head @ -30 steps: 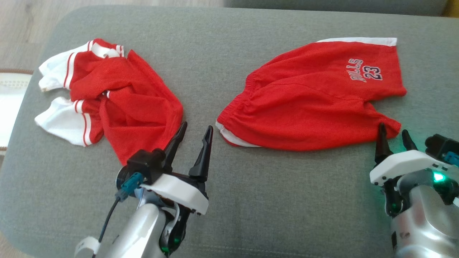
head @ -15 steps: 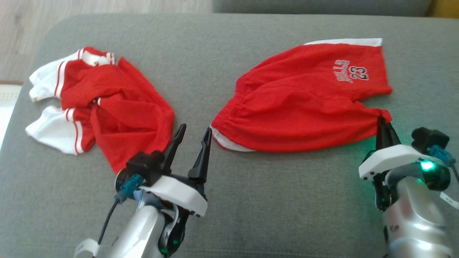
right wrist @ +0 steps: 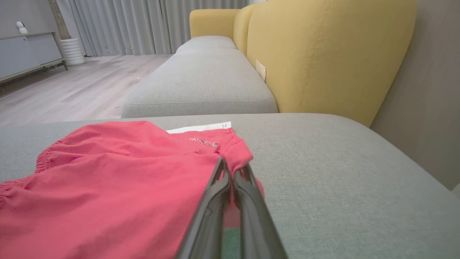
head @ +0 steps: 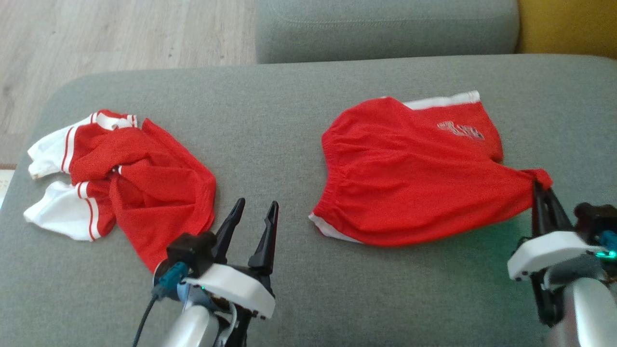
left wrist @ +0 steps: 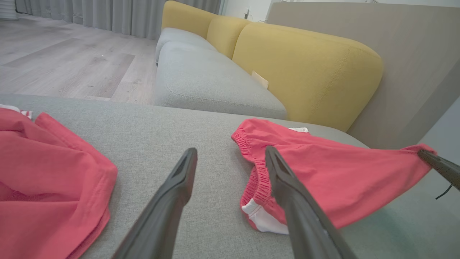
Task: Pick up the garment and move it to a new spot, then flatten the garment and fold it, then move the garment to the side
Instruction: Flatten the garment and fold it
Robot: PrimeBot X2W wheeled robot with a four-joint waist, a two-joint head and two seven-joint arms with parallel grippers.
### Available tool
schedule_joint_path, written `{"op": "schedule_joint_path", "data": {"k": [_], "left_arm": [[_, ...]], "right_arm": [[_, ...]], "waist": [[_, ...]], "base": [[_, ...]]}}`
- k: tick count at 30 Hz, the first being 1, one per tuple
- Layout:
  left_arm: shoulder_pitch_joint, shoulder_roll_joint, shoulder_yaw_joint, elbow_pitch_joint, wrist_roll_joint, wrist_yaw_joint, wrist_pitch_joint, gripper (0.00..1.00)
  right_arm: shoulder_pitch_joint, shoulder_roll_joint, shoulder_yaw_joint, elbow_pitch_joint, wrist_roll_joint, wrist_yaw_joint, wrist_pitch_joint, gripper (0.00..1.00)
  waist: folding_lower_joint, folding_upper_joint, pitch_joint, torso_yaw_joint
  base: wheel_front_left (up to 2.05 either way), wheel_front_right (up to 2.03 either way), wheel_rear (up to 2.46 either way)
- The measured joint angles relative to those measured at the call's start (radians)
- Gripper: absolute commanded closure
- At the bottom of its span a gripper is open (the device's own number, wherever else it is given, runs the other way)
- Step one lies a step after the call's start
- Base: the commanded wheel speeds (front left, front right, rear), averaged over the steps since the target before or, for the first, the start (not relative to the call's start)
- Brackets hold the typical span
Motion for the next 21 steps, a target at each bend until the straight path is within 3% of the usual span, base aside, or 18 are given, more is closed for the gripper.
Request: {"op": "schedule_joint_path", "data": {"k": [6,10,15,21], "left_arm": [[0.02,0.001,-0.009,-0.01,-0.005,0.0,0.0,0.0],[0.015,0.002,-0.024,-0.013,-0.009,-0.002,0.0,0.0],[-0.027,0.002,-0.038,-0.014,-0.009,-0.002,0.0,0.0],[-0.079,0.001,-0.072,-0.023,-0.03,-0.002,0.0,0.0]], "right_arm": [[0.107,0.001,-0.004,-0.263,0.027,0.0,0.154,1.0],[0.088,0.002,-0.011,-0.325,0.003,0.0,0.235,1.0],[-0.038,0.002,-0.06,-0.236,-0.071,0.0,0.311,1.0],[-0.252,-0.062,-0.164,0.049,-0.2,0.0,0.346,1.0]], "waist": [[0.0,0.0,-0.006,0.012],[0.0,0.0,0.019,0.042],[0.0,0.0,0.068,0.088],[0.0,0.0,0.14,0.159]], "base": [[0.0,0.0,0.0],[0.0,0.0,0.0],[0.0,0.0,0.0],[0.0,0.0,0.0]]}}
